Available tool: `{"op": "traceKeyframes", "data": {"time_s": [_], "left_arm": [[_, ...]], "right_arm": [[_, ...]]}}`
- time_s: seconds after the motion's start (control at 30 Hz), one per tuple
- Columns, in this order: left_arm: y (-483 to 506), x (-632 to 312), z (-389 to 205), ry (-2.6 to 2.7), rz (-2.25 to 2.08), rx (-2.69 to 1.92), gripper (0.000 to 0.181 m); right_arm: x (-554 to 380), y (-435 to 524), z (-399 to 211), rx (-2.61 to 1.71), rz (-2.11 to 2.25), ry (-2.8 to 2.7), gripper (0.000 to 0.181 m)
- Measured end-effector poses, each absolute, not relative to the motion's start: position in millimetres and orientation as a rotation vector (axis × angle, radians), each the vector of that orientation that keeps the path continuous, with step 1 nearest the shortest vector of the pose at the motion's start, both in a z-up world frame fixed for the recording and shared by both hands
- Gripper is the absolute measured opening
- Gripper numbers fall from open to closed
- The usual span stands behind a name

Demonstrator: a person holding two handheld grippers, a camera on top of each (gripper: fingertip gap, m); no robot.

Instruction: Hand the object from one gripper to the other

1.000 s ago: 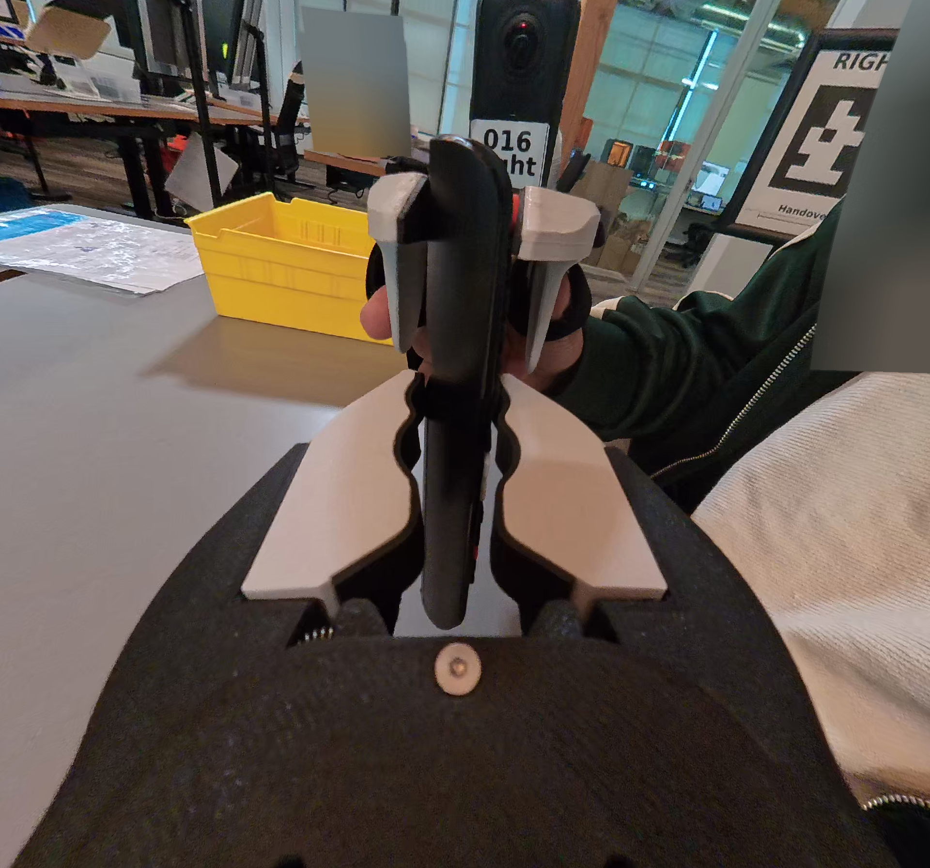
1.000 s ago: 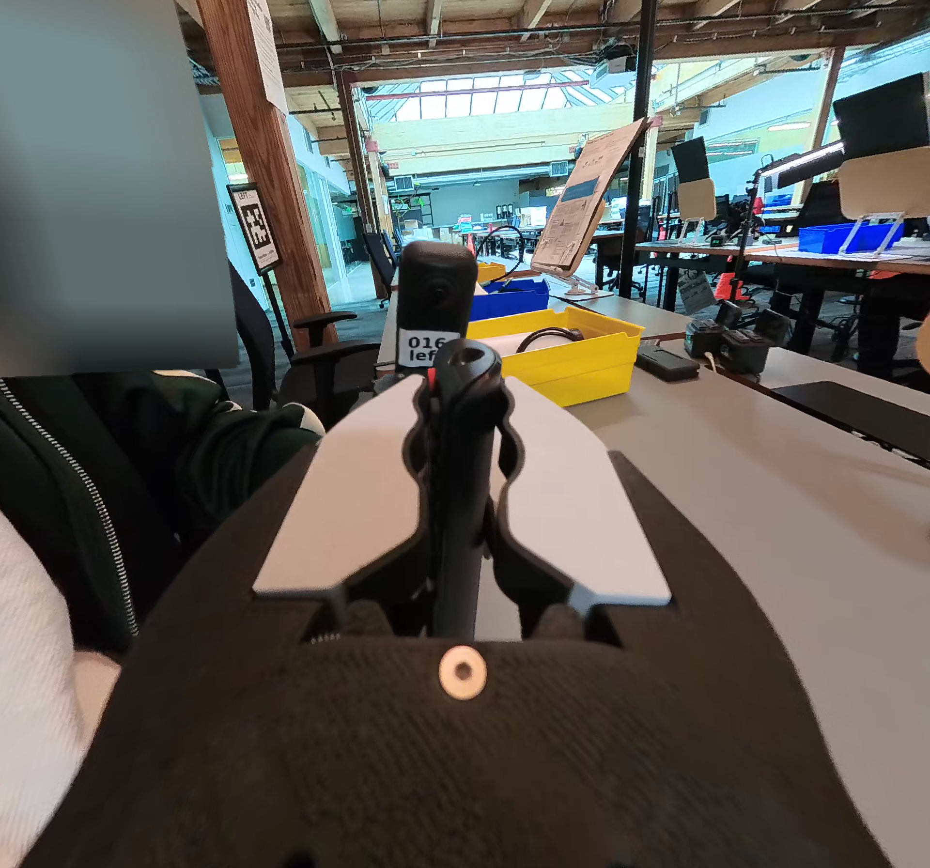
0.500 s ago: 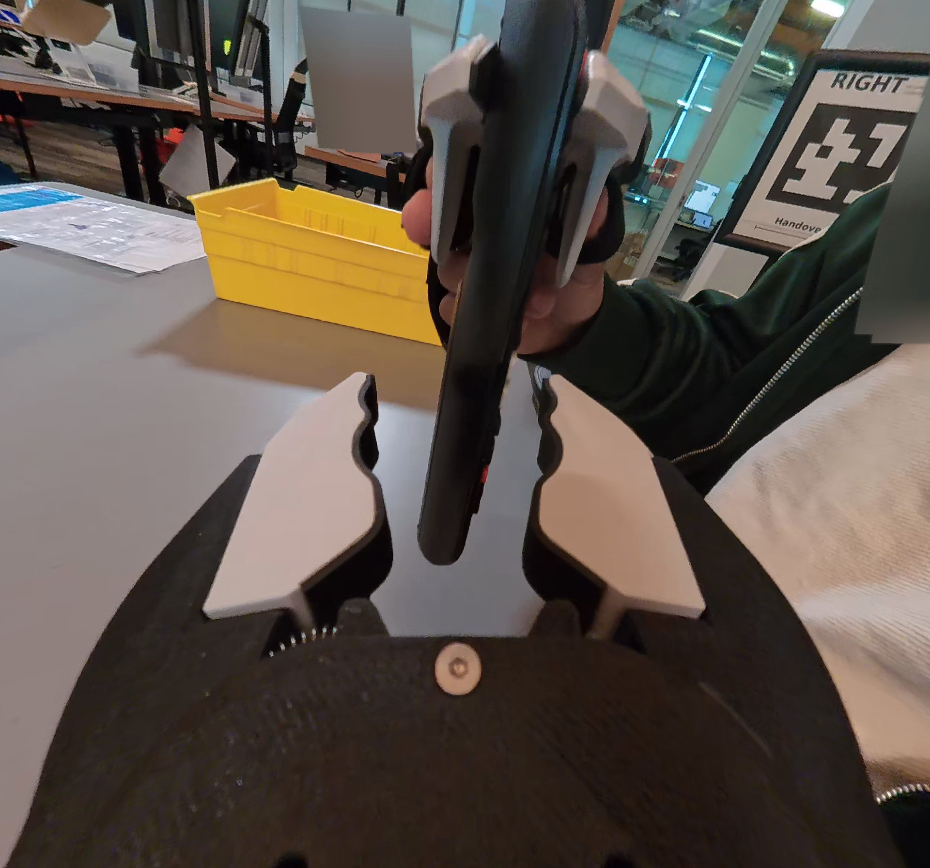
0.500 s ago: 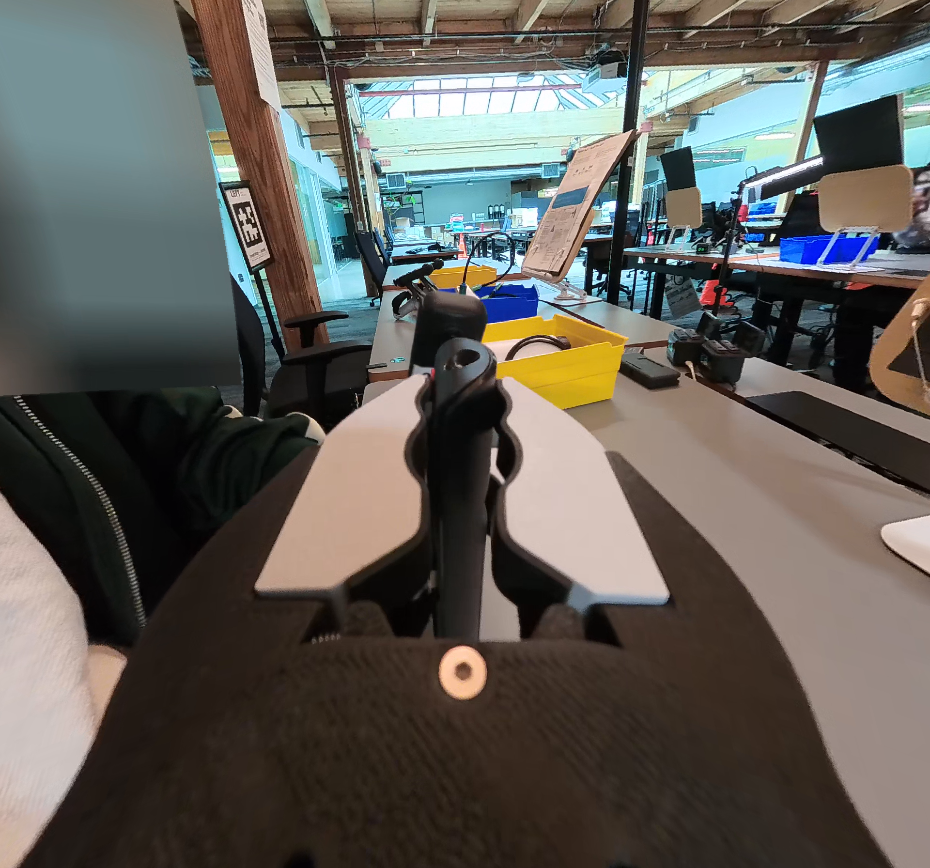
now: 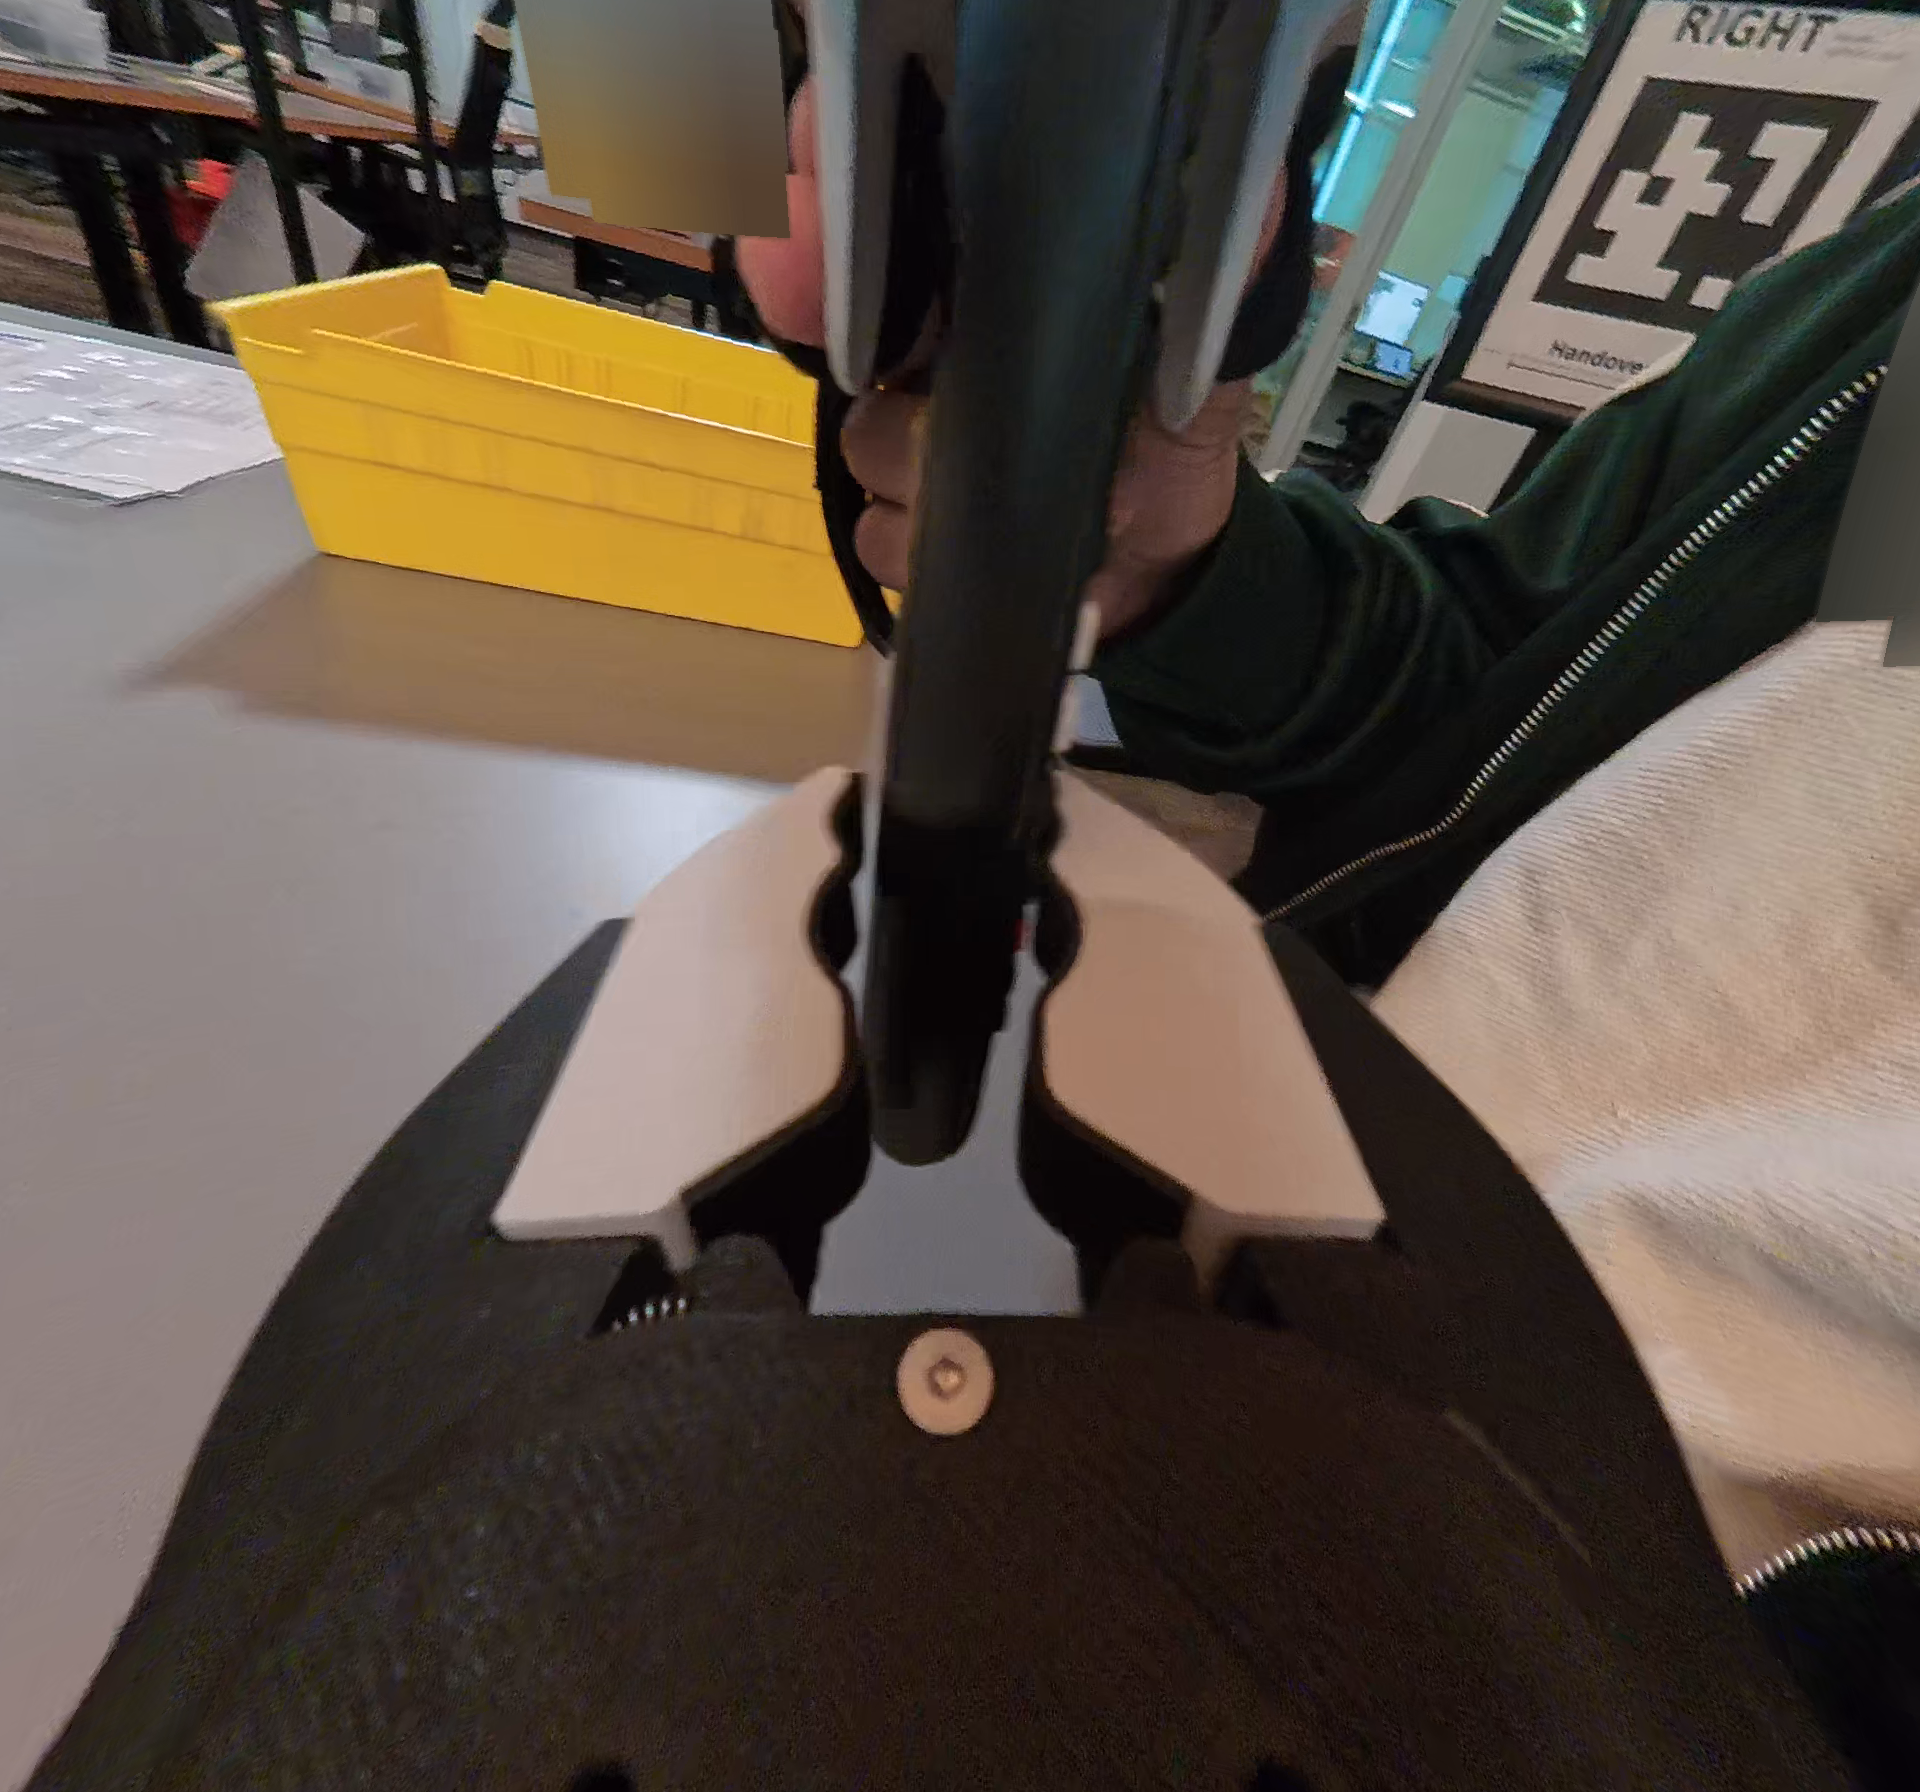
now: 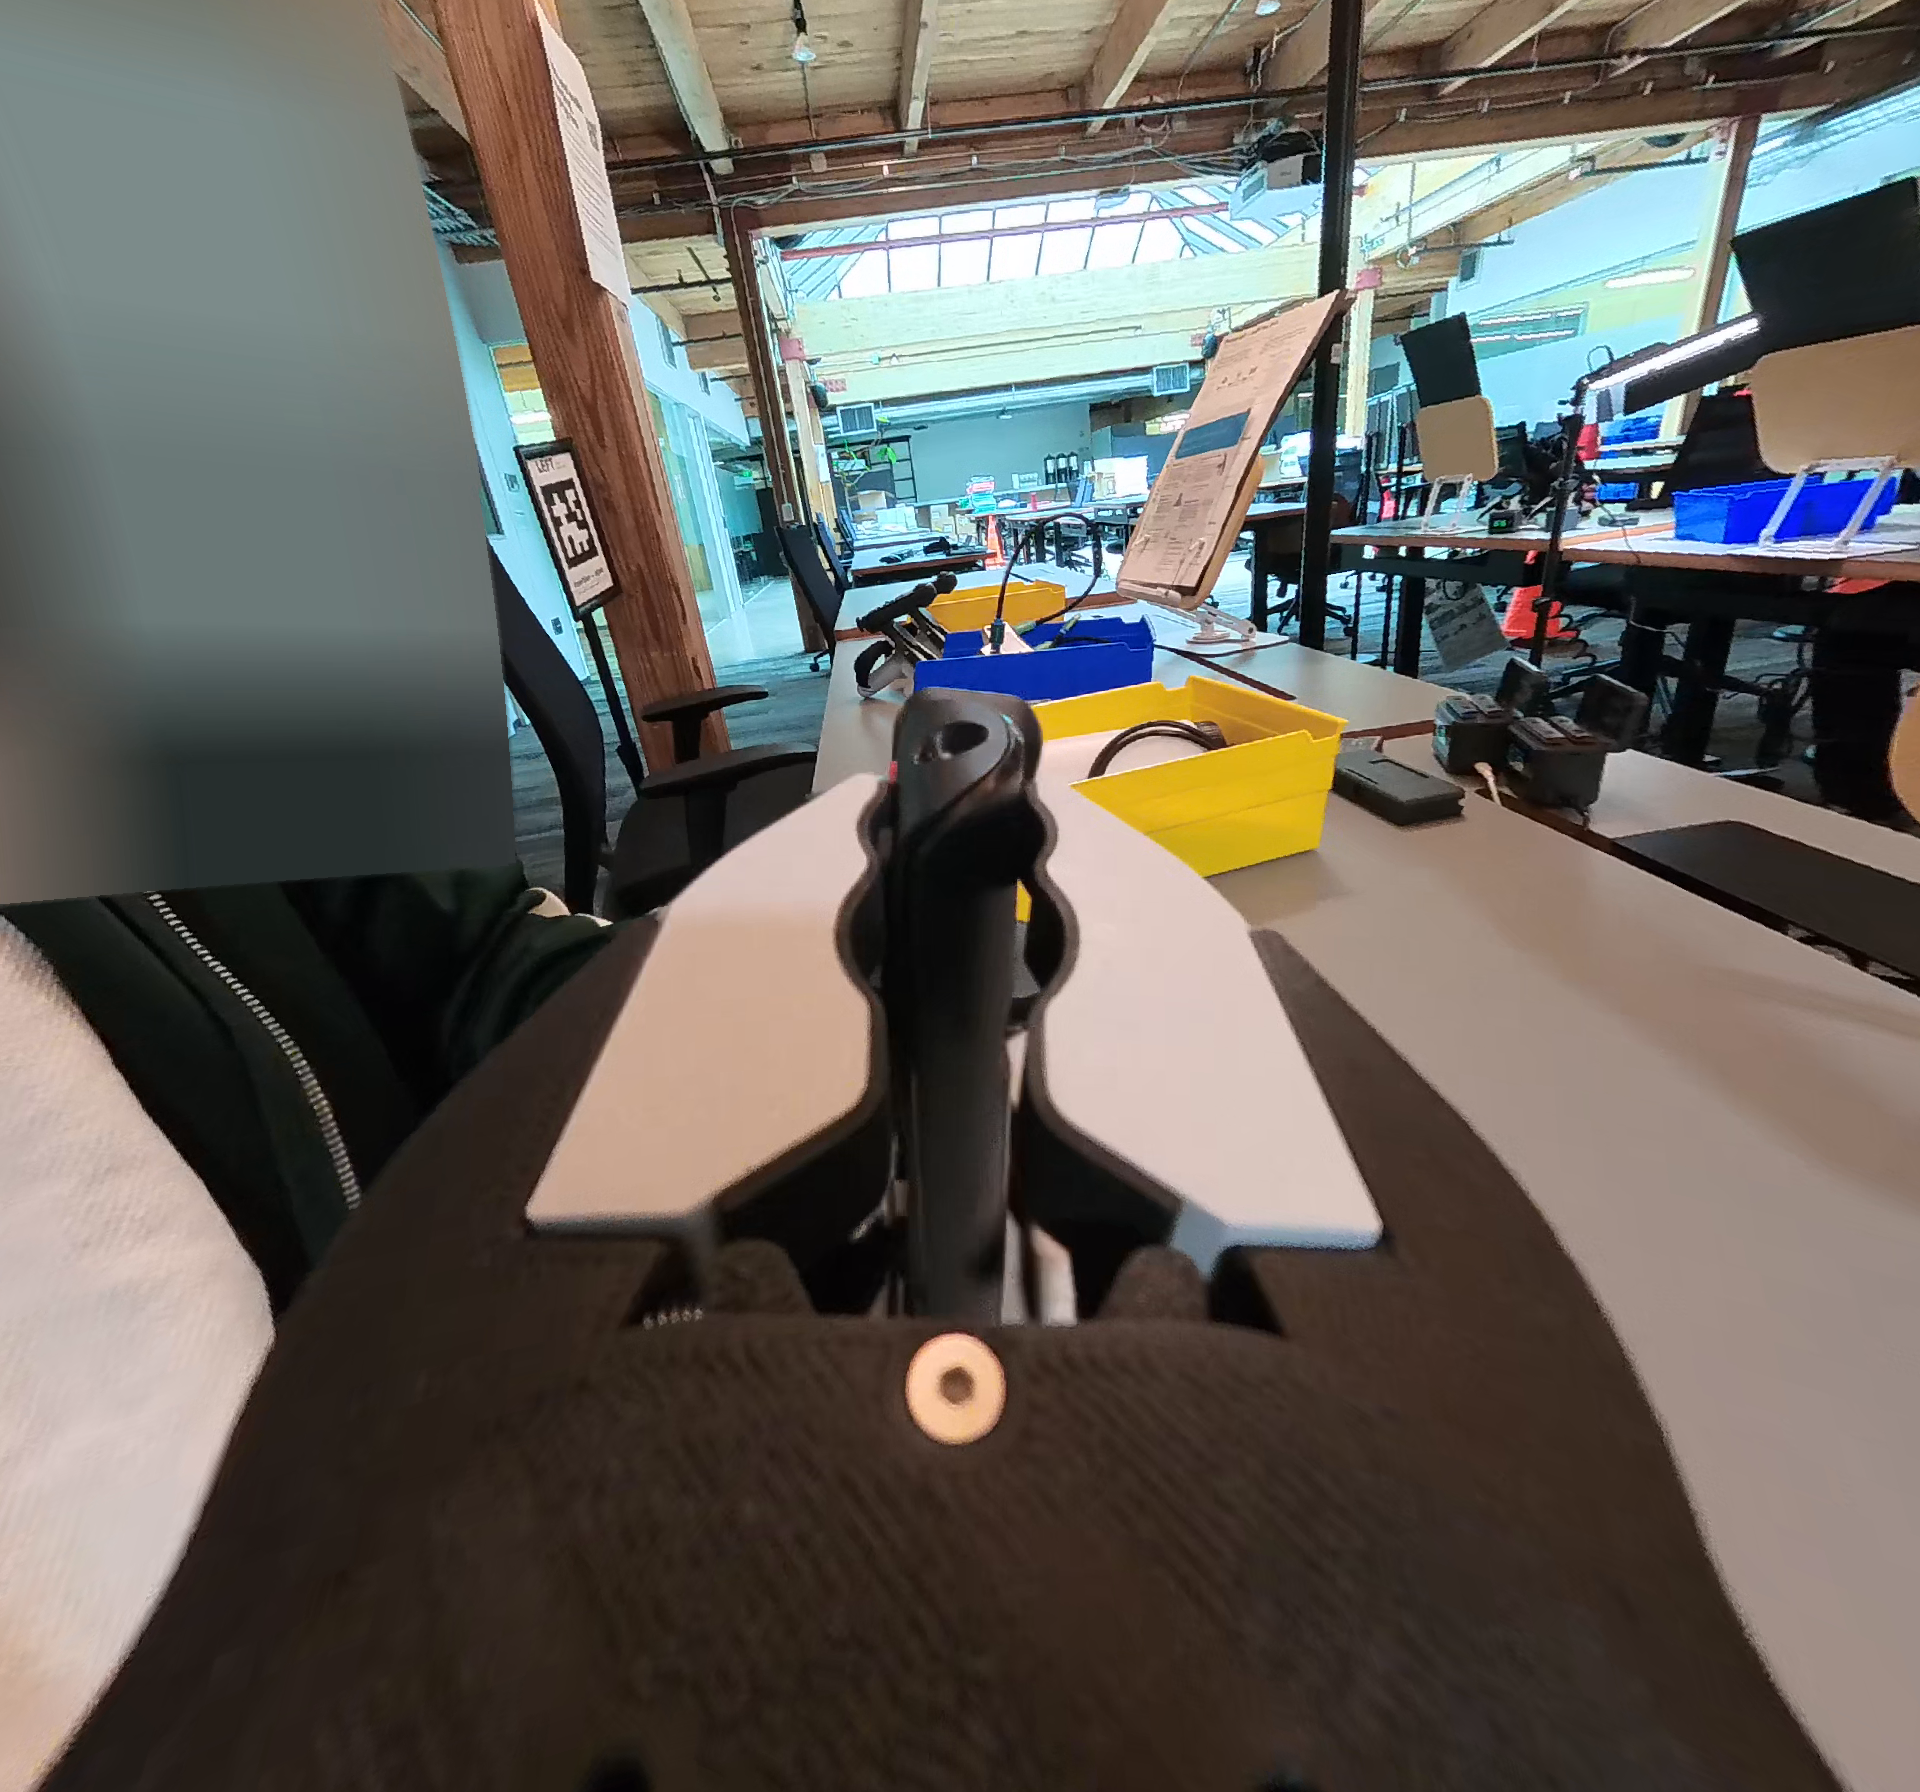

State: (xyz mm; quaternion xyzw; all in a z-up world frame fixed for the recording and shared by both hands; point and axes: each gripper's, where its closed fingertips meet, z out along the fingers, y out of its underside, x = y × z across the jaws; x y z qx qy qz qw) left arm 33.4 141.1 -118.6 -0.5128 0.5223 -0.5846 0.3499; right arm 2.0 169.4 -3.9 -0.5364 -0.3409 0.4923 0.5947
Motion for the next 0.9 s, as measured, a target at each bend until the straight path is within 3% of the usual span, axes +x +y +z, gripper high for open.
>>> {"op": "traceKeyframes", "data": {"time_s": [0.43,0.67,0.9], "left_arm": [[138,34,-117,1.377,-1.466,-1.305,0.025],[143,31,-114,1.345,-1.47,-1.301,0.025],[161,21,-106,1.251,-1.465,-1.307,0.025]], "right_arm": [[-2,172,-2,-1.258,1.104,-0.784,0.028],[2,181,-2,-1.232,1.037,-0.751,0.079],[7,194,-40,-1.274,1.006,-0.753,0.088]]}}
